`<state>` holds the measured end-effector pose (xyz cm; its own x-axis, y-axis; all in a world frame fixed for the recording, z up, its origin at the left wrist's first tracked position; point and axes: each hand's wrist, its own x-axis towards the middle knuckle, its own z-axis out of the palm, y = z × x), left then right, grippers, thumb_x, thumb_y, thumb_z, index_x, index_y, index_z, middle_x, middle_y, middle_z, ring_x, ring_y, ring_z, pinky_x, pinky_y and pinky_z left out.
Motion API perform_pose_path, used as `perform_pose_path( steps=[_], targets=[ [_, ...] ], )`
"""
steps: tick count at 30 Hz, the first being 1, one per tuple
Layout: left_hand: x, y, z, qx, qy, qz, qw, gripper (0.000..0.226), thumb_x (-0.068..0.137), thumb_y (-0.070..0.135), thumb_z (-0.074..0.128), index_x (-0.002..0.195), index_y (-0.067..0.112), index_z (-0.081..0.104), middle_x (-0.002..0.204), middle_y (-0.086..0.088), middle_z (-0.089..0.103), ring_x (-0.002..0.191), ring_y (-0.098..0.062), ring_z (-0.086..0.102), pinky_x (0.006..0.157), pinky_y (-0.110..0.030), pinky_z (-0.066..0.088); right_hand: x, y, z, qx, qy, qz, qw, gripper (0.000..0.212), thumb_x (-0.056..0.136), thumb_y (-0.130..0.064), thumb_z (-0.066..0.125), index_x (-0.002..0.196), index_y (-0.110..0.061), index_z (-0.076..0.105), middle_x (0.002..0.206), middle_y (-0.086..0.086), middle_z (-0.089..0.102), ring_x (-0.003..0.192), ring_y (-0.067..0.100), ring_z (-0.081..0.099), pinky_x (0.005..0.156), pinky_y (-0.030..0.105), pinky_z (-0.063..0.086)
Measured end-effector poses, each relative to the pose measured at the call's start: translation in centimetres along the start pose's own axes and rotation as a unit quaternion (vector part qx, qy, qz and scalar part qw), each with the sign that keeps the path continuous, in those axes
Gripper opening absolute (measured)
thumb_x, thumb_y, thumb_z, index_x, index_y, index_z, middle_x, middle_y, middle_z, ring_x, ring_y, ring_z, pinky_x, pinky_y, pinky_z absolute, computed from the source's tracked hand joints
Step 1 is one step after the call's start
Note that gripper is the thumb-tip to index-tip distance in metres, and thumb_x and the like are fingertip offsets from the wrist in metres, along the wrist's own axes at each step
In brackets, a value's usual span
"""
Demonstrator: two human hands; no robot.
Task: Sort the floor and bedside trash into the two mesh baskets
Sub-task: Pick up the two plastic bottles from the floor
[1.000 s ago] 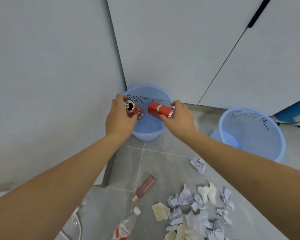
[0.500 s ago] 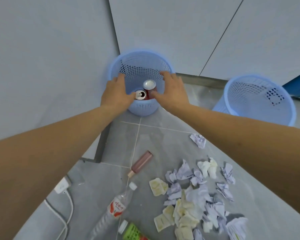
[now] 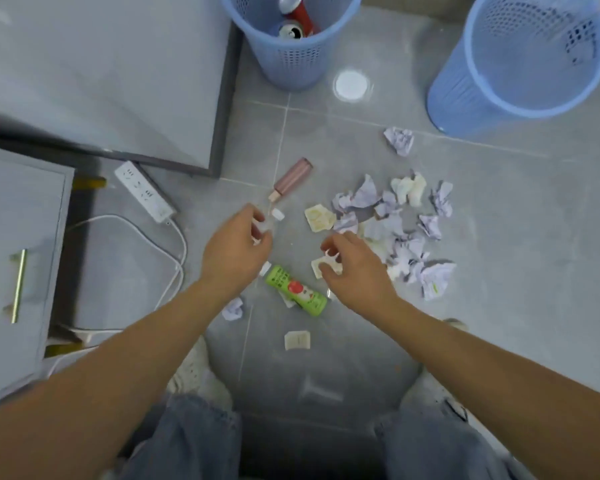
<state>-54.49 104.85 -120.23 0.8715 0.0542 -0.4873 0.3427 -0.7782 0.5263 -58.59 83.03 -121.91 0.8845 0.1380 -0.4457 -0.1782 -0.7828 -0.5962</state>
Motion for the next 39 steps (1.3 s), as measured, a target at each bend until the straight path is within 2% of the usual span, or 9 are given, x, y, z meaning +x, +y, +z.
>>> perform_pose_path(
  steps=[4, 10, 15, 20, 24, 29, 32, 35, 39],
  targets=[
    [-6.8, -3.2, 3.5, -0.019, -0.025, -0.089, 0.996, 0.02, 0.092, 0.035, 0.064, 0.109, 0.028, 0.058, 0.09, 0.006, 0.065, 0.083, -0.019, 0.066, 0.075, -0.039, 0.055, -5.1, 0.7, 4.1, 0.01, -0.063, 0.037, 0.997, 0.028, 0.087, -0.036, 0.068, 0.111, -0.023, 0.06, 0.109, -0.002, 0.06, 0.1, 0.021, 0.061, 0.081, 0.04, 0.052],
    [-10.3, -7.1, 12.0, -0.026, -0.003, -0.166, 0.986, 0.026, 0.092, 0.034, 0.064, 0.117, 0.029, 0.056, 0.104, 0.005, 0.062, 0.093, -0.015, 0.062, 0.082, -0.037, 0.056, -3.2, 4.9, 9.8, -0.031, -0.085, 0.042, 0.995, 0.046, 0.085, -0.049, 0.068, 0.122, -0.026, 0.053, 0.121, 0.0, 0.057, 0.112, 0.025, 0.055, 0.089, 0.046, 0.051],
    [-8.1, -10.1, 15.2, -0.002, 0.044, -0.157, 0.987, 0.031, 0.091, 0.034, 0.066, 0.119, 0.027, 0.054, 0.109, 0.004, 0.061, 0.1, -0.018, 0.061, 0.081, -0.04, 0.056, 0.4, 7.1, 14.8, -0.064, -0.081, 0.019, 0.994, 0.058, 0.082, -0.052, 0.068, 0.13, -0.024, 0.05, 0.126, 0.004, 0.056, 0.116, 0.029, 0.054, 0.091, 0.044, 0.049],
    [-2.3, -13.7, 13.9, 0.115, 0.17, -0.044, 0.978, 0.056, 0.085, 0.035, 0.073, 0.132, 0.019, 0.048, 0.123, -0.006, 0.053, 0.113, -0.027, 0.05, 0.087, -0.044, 0.051, 2.2, 8.2, 18.2, -0.102, -0.085, 0.005, 0.991, 0.054, 0.085, -0.058, 0.065, 0.125, -0.024, 0.052, 0.123, 0.001, 0.055, 0.112, 0.025, 0.054, 0.084, 0.04, 0.051],
    [3.5, -15.6, 13.4, 0.163, 0.099, -0.058, 0.98, 0.064, 0.085, 0.05, 0.069, 0.138, 0.024, 0.045, 0.127, -0.005, 0.051, 0.118, -0.028, 0.047, 0.088, -0.046, 0.047, 2.5, 9.0, 18.6, -0.12, -0.102, 0.015, 0.987, 0.039, 0.086, -0.048, 0.066, 0.112, -0.021, 0.055, 0.114, 0.002, 0.058, 0.108, 0.026, 0.057, 0.079, 0.038, 0.046],
    [5.6, -14.6, 11.7, 0.161, -0.005, -0.067, 0.985, 0.056, 0.081, 0.053, 0.073, 0.121, 0.022, 0.049, 0.112, -0.002, 0.057, 0.101, -0.025, 0.057, 0.073, -0.036, 0.042, 1.0, 8.9, 15.2, -0.086, -0.078, 0.07, 0.991, 0.037, 0.086, -0.043, 0.063, 0.113, -0.022, 0.051, 0.113, 0.0, 0.057, 0.104, 0.026, 0.057, 0.073, 0.036, 0.042],
    [4.0, -11.3, 7.9, 0.003, 0.004, -0.081, 0.997, 0.048, 0.078, 0.04, 0.079, 0.112, 0.023, 0.05, 0.103, 0.003, 0.057, 0.089, -0.019, 0.058, 0.07, -0.032, 0.041, -0.2, 7.1, 10.6, -0.042, -0.052, 0.119, 0.991, 0.034, 0.077, -0.035, 0.068, 0.102, -0.026, 0.047, 0.102, -0.004, 0.052, 0.091, 0.021, 0.056, 0.067, 0.034, 0.043],
    [1.9, -6.9, 2.8, -0.103, 0.013, -0.027, 0.994, 0.048, 0.071, 0.018, 0.08, 0.106, 0.034, 0.052, 0.095, 0.009, 0.064, 0.083, -0.007, 0.063, 0.068, -0.028, 0.048, -0.7, 3.2, 4.4, 0.042, -0.025, 0.149, 0.988, 0.035, 0.074, -0.024, 0.07, 0.092, -0.032, 0.041, 0.094, -0.008, 0.045, 0.077, 0.011, 0.05, 0.059, 0.025, 0.037],
    [1.7, 1.7, -6.0, -0.168, 0.071, 0.042, 0.982, 0.067, 0.064, 0.013, 0.083, 0.11, 0.051, 0.051, 0.103, 0.018, 0.059, 0.1, -0.008, 0.06, 0.075, -0.026, 0.048, -0.6, -3.3, -5.1, 0.095, 0.056, 0.123, 0.986, 0.049, 0.073, -0.014, 0.075, 0.096, -0.045, 0.045, 0.095, -0.011, 0.053, 0.09, 0.016, 0.051, 0.071, 0.029, 0.043]
  ],
)
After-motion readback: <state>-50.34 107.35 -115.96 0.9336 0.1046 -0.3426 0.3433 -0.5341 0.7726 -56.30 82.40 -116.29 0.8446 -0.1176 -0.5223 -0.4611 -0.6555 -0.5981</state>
